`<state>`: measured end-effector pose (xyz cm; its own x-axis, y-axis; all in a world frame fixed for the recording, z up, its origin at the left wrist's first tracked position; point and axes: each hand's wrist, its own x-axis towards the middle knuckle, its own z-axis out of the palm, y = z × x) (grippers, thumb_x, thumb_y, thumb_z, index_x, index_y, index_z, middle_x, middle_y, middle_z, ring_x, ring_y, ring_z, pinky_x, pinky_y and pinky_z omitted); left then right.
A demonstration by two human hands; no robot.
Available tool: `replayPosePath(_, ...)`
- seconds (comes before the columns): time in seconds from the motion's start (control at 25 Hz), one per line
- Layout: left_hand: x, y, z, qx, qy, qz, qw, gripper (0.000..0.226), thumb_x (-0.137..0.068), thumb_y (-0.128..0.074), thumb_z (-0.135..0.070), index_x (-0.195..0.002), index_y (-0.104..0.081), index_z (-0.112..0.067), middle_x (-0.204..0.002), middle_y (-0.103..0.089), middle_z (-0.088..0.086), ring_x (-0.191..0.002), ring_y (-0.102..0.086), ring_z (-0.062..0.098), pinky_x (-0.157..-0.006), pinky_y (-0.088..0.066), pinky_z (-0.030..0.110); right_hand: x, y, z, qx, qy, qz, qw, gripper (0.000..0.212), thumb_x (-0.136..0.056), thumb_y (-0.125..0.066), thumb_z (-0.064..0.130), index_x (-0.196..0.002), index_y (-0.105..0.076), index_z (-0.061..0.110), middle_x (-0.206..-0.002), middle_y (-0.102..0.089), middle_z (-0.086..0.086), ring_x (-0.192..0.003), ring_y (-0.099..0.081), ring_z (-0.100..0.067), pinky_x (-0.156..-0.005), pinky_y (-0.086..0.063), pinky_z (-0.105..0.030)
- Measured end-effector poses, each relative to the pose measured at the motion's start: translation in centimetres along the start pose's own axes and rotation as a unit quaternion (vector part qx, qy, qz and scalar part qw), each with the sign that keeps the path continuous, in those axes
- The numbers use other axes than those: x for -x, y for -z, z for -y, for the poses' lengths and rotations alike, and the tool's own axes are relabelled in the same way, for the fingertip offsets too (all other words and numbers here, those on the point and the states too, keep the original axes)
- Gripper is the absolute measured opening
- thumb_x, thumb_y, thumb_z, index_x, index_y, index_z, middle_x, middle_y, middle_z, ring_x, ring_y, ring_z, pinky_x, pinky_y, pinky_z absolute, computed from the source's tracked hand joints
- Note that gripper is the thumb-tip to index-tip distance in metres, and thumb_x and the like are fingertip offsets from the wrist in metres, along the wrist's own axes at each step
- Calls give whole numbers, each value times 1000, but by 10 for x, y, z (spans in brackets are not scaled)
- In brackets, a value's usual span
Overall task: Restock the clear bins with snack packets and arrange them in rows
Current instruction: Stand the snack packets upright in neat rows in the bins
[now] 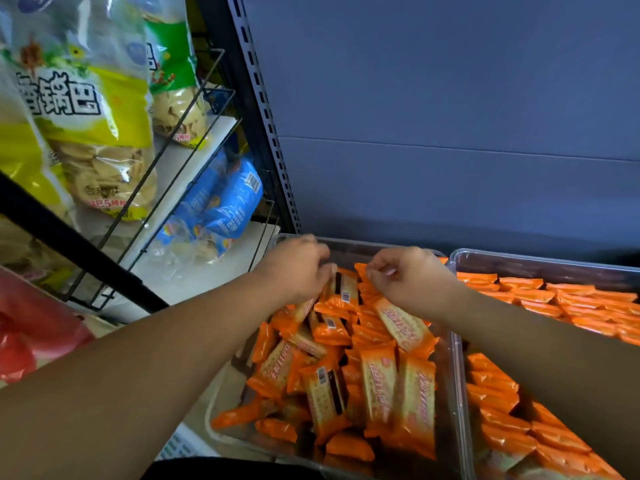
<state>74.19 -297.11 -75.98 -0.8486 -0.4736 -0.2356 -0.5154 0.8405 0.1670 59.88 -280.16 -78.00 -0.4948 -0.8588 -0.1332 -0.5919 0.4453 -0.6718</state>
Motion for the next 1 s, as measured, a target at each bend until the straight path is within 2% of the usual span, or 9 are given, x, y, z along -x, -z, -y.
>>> replayPosePath(0.2, -20, -19, 13, 38, 73, 159, 984, 80, -88, -54, -80, -156, -43, -38, -161, -45, 0, -146, -44, 27, -112, -41, 40, -10, -13, -3, 60, 13, 40, 997, 37, -100, -57, 49, -135, -60, 37, -125, -68, 7, -105, -67, -12, -89, -60, -36)
replayPosePath(0.32, -27, -1, 8, 127, 126, 245, 953, 90, -82, -79, -61, -157, -40, -30, -159, -46, 1, -140, -50, 28, -108, -44, 39, -11, -11, -8, 44, -13, 60, 997, 39, -101, -59, 48, -138, -57, 37, -127, -65, 9, -102, -66, -8, -86, -61, -33)
replayPosePath(0.4, -30, 9, 8, 202, 155, 309, 917, 80, -89, -79, -46, -155, -42, -21, -151, -53, 5, -134, -56, 28, -104, -47, 38, -11, -11, -9, 41, -16, 61, 997, 38, -101, -59, 48, -138, -57, 39, -127, -64, 11, -101, -65, -7, -84, -62, -31)
replayPosePath(0.48, -34, 5, 14, 268, 172, 285, 904, 61, -96, -69, -49, -144, -53, -15, -135, -66, 8, -115, -68, 25, -96, -56, 37, -12, -13, -10, 37, -20, 63, 997, 37, -101, -59, 49, -137, -58, 40, -125, -64, 12, -98, -66, -7, -83, -62, -32)
replayPosePath(0.56, -32, -9, 17, 217, 156, 156, 951, 51, -96, -64, -58, -126, -63, -17, -113, -72, 7, -87, -75, 19, -73, -64, 36, -13, -14, -9, 21, -32, 64, 997, 36, -101, -59, 49, -136, -60, 39, -119, -66, 12, -96, -67, -6, -81, -63, -32)
replayPosePath(0.68, -21, -37, 15, 104, 65, 23, 992, 61, -89, -62, -72, -128, -67, -24, -116, -71, -1, -103, -69, 17, -85, -61, 40, -15, -13, -9, 9, -41, 63, 997, 33, -103, -57, 46, -135, -61, 37, -116, -67, 13, -95, -68, -5, -80, -63, -30)
replayPosePath(0.84, -14, -54, 20, 114, 62, 104, 986, 82, -94, -39, -81, -152, -48, -24, -146, -53, 3, -139, -45, 24, -106, -44, 42, -14, -14, -10, -1, -34, 56, 998, 43, -105, -55, 45, -147, -50, 37, -132, -65, 10, -110, -66, -7, -91, -60, -32)
replayPosePath(0.92, -19, -51, 19, 71, 64, 150, 984, 90, -92, -33, -85, -158, -42, -24, -154, -45, 8, -147, -34, 30, -111, -38, 47, -16, -13, -11, -13, -28, 45, 999, 50, -105, -55, 42, -153, -44, 36, -144, -59, 10, -126, -59, -11, -101, -55, -32)
replayPosePath(1.0, -21, -47, 17, 33, 61, 199, 978, 94, -90, -28, -88, -157, -43, -25, -156, -40, 11, -149, -28, 34, -115, -35, 51, -17, -13, -10, -30, -35, 45, 998, 50, -105, -56, 39, -153, -44, 34, -144, -58, 10, -126, -58, -11, -96, -55, -28)
